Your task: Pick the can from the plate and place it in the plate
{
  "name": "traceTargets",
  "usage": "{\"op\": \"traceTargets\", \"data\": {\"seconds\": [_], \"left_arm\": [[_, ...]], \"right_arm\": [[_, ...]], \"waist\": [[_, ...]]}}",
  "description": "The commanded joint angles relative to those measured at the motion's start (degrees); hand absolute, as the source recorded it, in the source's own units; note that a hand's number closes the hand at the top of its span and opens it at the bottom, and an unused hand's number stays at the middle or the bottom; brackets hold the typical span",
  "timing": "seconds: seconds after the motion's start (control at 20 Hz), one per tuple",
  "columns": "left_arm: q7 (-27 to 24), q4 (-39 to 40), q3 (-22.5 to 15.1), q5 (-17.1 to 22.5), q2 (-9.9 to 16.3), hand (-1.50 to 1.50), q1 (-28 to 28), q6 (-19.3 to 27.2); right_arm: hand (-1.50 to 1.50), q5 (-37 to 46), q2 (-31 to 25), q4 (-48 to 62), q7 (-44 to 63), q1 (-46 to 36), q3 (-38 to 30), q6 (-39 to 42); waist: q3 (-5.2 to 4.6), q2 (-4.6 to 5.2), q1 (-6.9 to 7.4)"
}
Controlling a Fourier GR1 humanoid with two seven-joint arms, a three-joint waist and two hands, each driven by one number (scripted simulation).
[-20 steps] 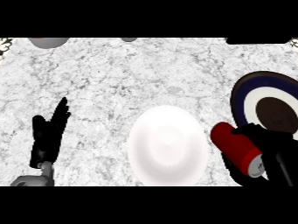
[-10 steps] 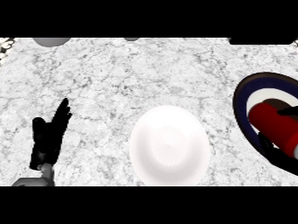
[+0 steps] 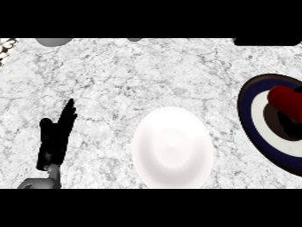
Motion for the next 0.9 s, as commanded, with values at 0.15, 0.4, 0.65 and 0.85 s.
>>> {"op": "traceTargets", "data": {"seconds": [0.15,0.4,0.65,0.85], "left_arm": [[0.33,1.32,1.21,-0.09,0.18,0.00,-2.01,-0.26],[-0.14,0.03,0.17,0.03,-1.05,0.00,-0.20,-0.43],[2.30,-0.17,0.52,-0.21,-1.19,0.00,-1.99,-0.59],[-3.56,1.90,1.14,-0.44,-0.90,0.00,2.29,-0.92]], "right_arm": [[1.50,-0.32,-1.83,16.44,-1.94,-7.23,0.00,6.77],[1.50,-2.55,-4.72,27.44,-7.37,-8.33,-0.31,13.04],[-1.50,-3.39,-6.66,34.32,-14.13,-12.38,-0.79,17.31],[-1.50,-9.26,-7.26,32.63,-23.80,-10.70,-4.10,17.97]], "waist": [[0.00,0.13,0.32],[0.01,0.16,0.53],[0.00,0.01,0.05],[-0.01,-0.06,-0.22]]}}
